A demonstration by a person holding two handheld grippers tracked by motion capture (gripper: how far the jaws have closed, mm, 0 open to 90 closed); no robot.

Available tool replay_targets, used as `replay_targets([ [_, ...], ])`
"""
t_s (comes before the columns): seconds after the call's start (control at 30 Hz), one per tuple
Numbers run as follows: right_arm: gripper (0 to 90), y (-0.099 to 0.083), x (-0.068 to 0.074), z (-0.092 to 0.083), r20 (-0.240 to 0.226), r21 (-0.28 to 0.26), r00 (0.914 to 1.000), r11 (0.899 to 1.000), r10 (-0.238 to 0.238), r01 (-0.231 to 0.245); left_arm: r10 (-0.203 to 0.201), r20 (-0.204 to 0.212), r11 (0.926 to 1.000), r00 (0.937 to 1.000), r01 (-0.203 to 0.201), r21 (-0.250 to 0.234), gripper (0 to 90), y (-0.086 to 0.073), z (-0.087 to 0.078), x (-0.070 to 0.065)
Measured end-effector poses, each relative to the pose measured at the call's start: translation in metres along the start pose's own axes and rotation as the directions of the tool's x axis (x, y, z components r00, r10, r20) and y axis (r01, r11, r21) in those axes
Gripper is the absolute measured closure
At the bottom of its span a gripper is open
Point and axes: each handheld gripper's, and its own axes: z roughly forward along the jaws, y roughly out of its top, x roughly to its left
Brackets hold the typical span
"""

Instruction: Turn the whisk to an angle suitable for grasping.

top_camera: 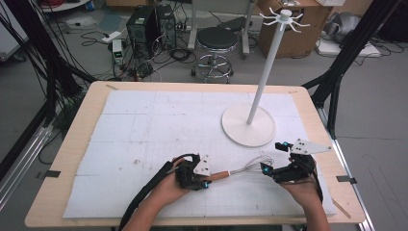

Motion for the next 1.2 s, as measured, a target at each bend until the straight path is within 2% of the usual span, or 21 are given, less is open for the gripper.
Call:
replay_targets([
  [0.2, 0.4, 0.0, 0.0, 0.0, -0.002, 0.002, 1.0, 1.0, -0.002, 0.002, 0.012, 0.0, 0.9999, 0.9999, -0.012, 0.004, 69.4, 0.006, 0.005, 0.0],
  [0.33, 0.4, 0.0, 0.0, -0.001, -0.001, -0.002, 1.0, 1.0, 0.002, -0.002, -0.024, 0.002, 0.9997, 0.9997, 0.024, 0.002, 55.7, 0.002, 0.001, -0.001],
  [0.53, 0.4, 0.0, 0.001, 0.0, -0.003, 0.003, 1.0, 1.0, -0.005, 0.005, -0.065, -0.01, 0.9978, 0.9978, 0.065, -0.01, 54.1, -0.018, -0.015, 0.001],
  [0.63, 0.4, 0.0, 0.001, 0.001, -0.003, 0.003, 1.0, 1.0, -0.001, 0.001, -0.114, -0.023, 0.9932, 0.9932, 0.113, -0.027, 53.5, -0.03, -0.022, 0.005],
  [0.73, 0.4, 0.001, 0.001, 0.001, -0.002, 0.004, 1.0, 1.0, -0.005, 0.005, -0.136, -0.049, 0.9903, 0.9895, 0.135, -0.034, 51.4, -0.036, -0.025, 0.008],
  [0.87, 0.4, 0.001, 0.001, 0.001, -0.001, 0.002, 1.0, 1.0, -0.006, 0.006, -0.142, -0.057, 0.9896, 0.9883, 0.14, -0.035, 47.4, -0.037, -0.025, 0.01],
  [1.0, 0.4, 0.001, 0.0, -0.001, 0.001, -0.005, 1.0, 1.0, 0.004, -0.004, -0.166, -0.055, 0.9855, 0.9846, 0.164, -0.044, 43.7, -0.038, -0.024, 0.014],
  [1.2, 0.4, 0.001, 0.0, 0.0, -0.002, -0.002, 1.0, 1.0, -0.003, 0.003, -0.204, -0.073, 0.978, 0.9762, 0.2, -0.06, 41.5, -0.038, -0.021, 0.021],
])
